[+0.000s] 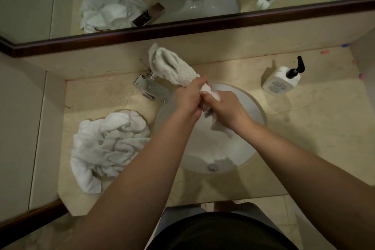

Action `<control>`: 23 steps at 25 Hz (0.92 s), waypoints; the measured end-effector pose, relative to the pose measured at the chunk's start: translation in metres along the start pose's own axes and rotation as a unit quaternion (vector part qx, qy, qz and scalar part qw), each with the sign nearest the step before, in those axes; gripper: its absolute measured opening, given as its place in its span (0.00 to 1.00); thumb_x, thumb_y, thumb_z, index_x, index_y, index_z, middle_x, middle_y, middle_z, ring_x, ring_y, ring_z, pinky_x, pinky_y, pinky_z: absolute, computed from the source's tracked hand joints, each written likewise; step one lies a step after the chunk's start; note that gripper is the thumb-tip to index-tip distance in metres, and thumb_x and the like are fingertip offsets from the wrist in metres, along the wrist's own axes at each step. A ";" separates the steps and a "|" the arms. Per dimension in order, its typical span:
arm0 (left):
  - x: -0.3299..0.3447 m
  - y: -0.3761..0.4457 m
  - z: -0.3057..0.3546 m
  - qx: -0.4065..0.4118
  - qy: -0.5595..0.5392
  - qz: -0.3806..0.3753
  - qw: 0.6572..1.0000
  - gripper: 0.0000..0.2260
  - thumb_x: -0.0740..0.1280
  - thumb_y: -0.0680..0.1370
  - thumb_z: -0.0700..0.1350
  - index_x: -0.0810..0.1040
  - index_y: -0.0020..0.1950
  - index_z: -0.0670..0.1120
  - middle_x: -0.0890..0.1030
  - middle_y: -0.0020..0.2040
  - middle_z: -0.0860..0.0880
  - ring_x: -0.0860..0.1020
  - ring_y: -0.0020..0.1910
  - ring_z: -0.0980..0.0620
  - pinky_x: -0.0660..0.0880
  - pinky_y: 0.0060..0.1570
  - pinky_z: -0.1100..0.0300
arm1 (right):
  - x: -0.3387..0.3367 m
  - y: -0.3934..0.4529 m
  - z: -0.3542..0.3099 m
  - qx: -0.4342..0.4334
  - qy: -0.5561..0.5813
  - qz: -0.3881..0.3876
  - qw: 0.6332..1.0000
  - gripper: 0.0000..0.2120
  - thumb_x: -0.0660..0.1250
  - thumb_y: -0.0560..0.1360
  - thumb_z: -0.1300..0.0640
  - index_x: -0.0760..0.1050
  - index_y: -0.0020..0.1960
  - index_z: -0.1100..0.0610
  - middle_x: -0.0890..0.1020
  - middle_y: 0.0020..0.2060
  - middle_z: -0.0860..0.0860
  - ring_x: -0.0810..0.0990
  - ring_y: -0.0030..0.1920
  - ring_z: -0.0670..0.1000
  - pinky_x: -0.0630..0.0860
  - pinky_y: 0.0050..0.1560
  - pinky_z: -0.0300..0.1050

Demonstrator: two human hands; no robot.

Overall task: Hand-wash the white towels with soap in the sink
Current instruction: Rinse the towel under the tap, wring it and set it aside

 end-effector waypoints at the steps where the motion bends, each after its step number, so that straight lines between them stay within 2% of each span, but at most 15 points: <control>1: 0.000 0.001 -0.001 -0.009 -0.014 -0.008 1.000 0.04 0.70 0.75 0.34 0.77 0.43 0.36 0.78 0.32 0.45 0.78 0.28 0.52 0.77 0.33 0.58 | -0.002 0.000 -0.001 -0.005 -0.022 -0.004 1.000 0.28 0.53 0.67 0.27 0.77 0.31 0.48 0.83 0.28 0.43 0.82 0.34 0.40 0.72 0.43 0.37; 2: -0.002 0.003 -0.003 -0.017 -0.035 -0.012 0.999 0.05 0.71 0.75 0.35 0.77 0.47 0.35 0.78 0.34 0.44 0.79 0.30 0.51 0.77 0.33 0.58 | -0.005 0.001 0.000 -0.007 -0.037 -0.004 0.999 0.29 0.53 0.66 0.26 0.77 0.32 0.49 0.83 0.28 0.44 0.81 0.35 0.39 0.72 0.42 0.37; 3: -0.005 0.005 -0.004 -0.019 -0.053 -0.005 0.998 0.11 0.72 0.75 0.37 0.77 0.54 0.33 0.79 0.37 0.44 0.80 0.32 0.51 0.78 0.34 0.58 | -0.008 0.003 0.001 -0.008 -0.038 -0.001 0.999 0.29 0.55 0.66 0.27 0.78 0.33 0.51 0.83 0.28 0.45 0.80 0.34 0.39 0.72 0.41 0.37; 5: -0.009 0.005 -0.003 -0.002 -0.057 0.013 0.998 0.23 0.74 0.74 0.40 0.73 0.64 0.30 0.80 0.41 0.43 0.81 0.35 0.49 0.78 0.36 0.58 | -0.012 0.003 0.004 0.000 -0.009 -0.012 1.000 0.27 0.65 0.68 0.31 0.80 0.39 0.56 0.84 0.32 0.48 0.81 0.35 0.42 0.74 0.42 0.40; 7: -0.009 0.000 0.006 0.036 -0.013 0.011 0.999 0.27 0.76 0.73 0.43 0.72 0.65 0.30 0.82 0.43 0.42 0.83 0.37 0.49 0.79 0.36 0.58 | -0.011 -0.001 0.004 0.008 0.026 -0.032 0.999 0.23 0.72 0.67 0.37 0.80 0.46 0.57 0.85 0.36 0.49 0.83 0.37 0.45 0.76 0.42 0.42; 8: -0.009 -0.001 0.010 0.045 0.011 -0.005 0.999 0.25 0.76 0.73 0.43 0.74 0.63 0.31 0.83 0.44 0.42 0.84 0.38 0.48 0.80 0.38 0.57 | -0.012 -0.004 0.002 0.005 0.042 -0.034 0.999 0.19 0.74 0.69 0.41 0.80 0.48 0.57 0.85 0.36 0.49 0.82 0.37 0.46 0.76 0.41 0.41; 10: -0.003 -0.004 0.017 0.037 0.013 -0.098 0.994 0.17 0.72 0.75 0.44 0.77 0.58 0.34 0.83 0.46 0.42 0.84 0.45 0.47 0.81 0.46 0.54 | -0.018 -0.007 -0.006 -0.004 0.091 -0.024 0.996 0.10 0.74 0.73 0.52 0.80 0.48 0.58 0.83 0.35 0.50 0.80 0.34 0.44 0.75 0.36 0.36; 12: 0.004 -0.013 0.021 0.012 -0.043 -0.233 0.971 0.17 0.63 0.74 0.43 0.76 0.60 0.36 0.80 0.53 0.40 0.78 0.55 0.42 0.75 0.61 0.48 | -0.026 -0.007 -0.007 0.019 0.167 -0.014 0.986 0.08 0.71 0.75 0.58 0.80 0.47 0.63 0.80 0.34 0.53 0.79 0.33 0.47 0.75 0.34 0.36; 13: 0.006 -0.015 0.021 0.017 -0.048 -0.280 0.959 0.19 0.62 0.73 0.42 0.74 0.62 0.36 0.77 0.56 0.38 0.75 0.58 0.41 0.71 0.64 0.46 | -0.029 -0.005 -0.004 0.041 0.208 -0.017 0.977 0.09 0.70 0.75 0.58 0.79 0.45 0.65 0.79 0.34 0.54 0.79 0.34 0.50 0.76 0.34 0.38; 14: 0.006 -0.017 0.020 0.034 -0.036 -0.303 0.952 0.19 0.64 0.74 0.41 0.74 0.64 0.36 0.76 0.57 0.38 0.74 0.58 0.41 0.71 0.63 0.46 | -0.030 -0.004 -0.001 0.067 0.247 -0.029 0.966 0.09 0.69 0.75 0.58 0.78 0.44 0.65 0.78 0.33 0.55 0.79 0.33 0.52 0.76 0.34 0.40; 16: 0.004 -0.015 0.020 0.077 -0.036 -0.291 0.953 0.20 0.74 0.73 0.42 0.75 0.62 0.39 0.80 0.54 0.42 0.78 0.56 0.44 0.75 0.58 0.50 | -0.023 -0.002 0.004 0.125 0.317 -0.081 0.937 0.12 0.67 0.73 0.53 0.76 0.47 0.63 0.78 0.32 0.54 0.78 0.31 0.51 0.76 0.33 0.41; 18: 0.007 -0.015 0.022 0.085 -0.043 -0.289 0.953 0.27 0.81 0.66 0.51 0.76 0.60 0.44 0.82 0.50 0.47 0.80 0.52 0.48 0.76 0.52 0.53 | -0.012 -0.003 0.002 0.153 0.367 -0.156 0.904 0.16 0.64 0.73 0.49 0.74 0.51 0.62 0.78 0.30 0.51 0.76 0.29 0.48 0.74 0.31 0.39; 20: 0.017 -0.018 0.025 0.075 -0.040 -0.321 0.943 0.30 0.81 0.63 0.57 0.76 0.59 0.46 0.80 0.46 0.48 0.80 0.44 0.50 0.76 0.42 0.57 | 0.001 -0.007 -0.005 0.166 0.402 -0.225 0.872 0.17 0.62 0.73 0.48 0.73 0.49 0.62 0.77 0.28 0.51 0.74 0.26 0.47 0.72 0.28 0.37; 22: 0.026 -0.020 0.030 0.052 -0.056 -0.345 0.935 0.25 0.80 0.63 0.57 0.79 0.53 0.46 0.79 0.43 0.48 0.78 0.36 0.51 0.73 0.27 0.61 | 0.009 -0.012 -0.014 0.168 0.411 -0.270 0.854 0.19 0.59 0.74 0.45 0.72 0.46 0.62 0.77 0.26 0.51 0.73 0.24 0.47 0.69 0.27 0.37; 23: 0.031 -0.021 0.032 0.039 -0.065 -0.351 0.933 0.21 0.79 0.64 0.56 0.81 0.50 0.46 0.80 0.45 0.48 0.78 0.37 0.50 0.72 0.25 0.62 | 0.011 -0.013 -0.017 0.160 0.410 -0.278 0.854 0.20 0.56 0.76 0.43 0.72 0.45 0.62 0.77 0.25 0.51 0.73 0.24 0.46 0.69 0.27 0.37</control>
Point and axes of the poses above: each hand's wrist, its own y-axis towards the middle knuckle, its own x-axis out of the palm, z = x × y, the point moved 7 cm from there along y, towards the middle knuckle
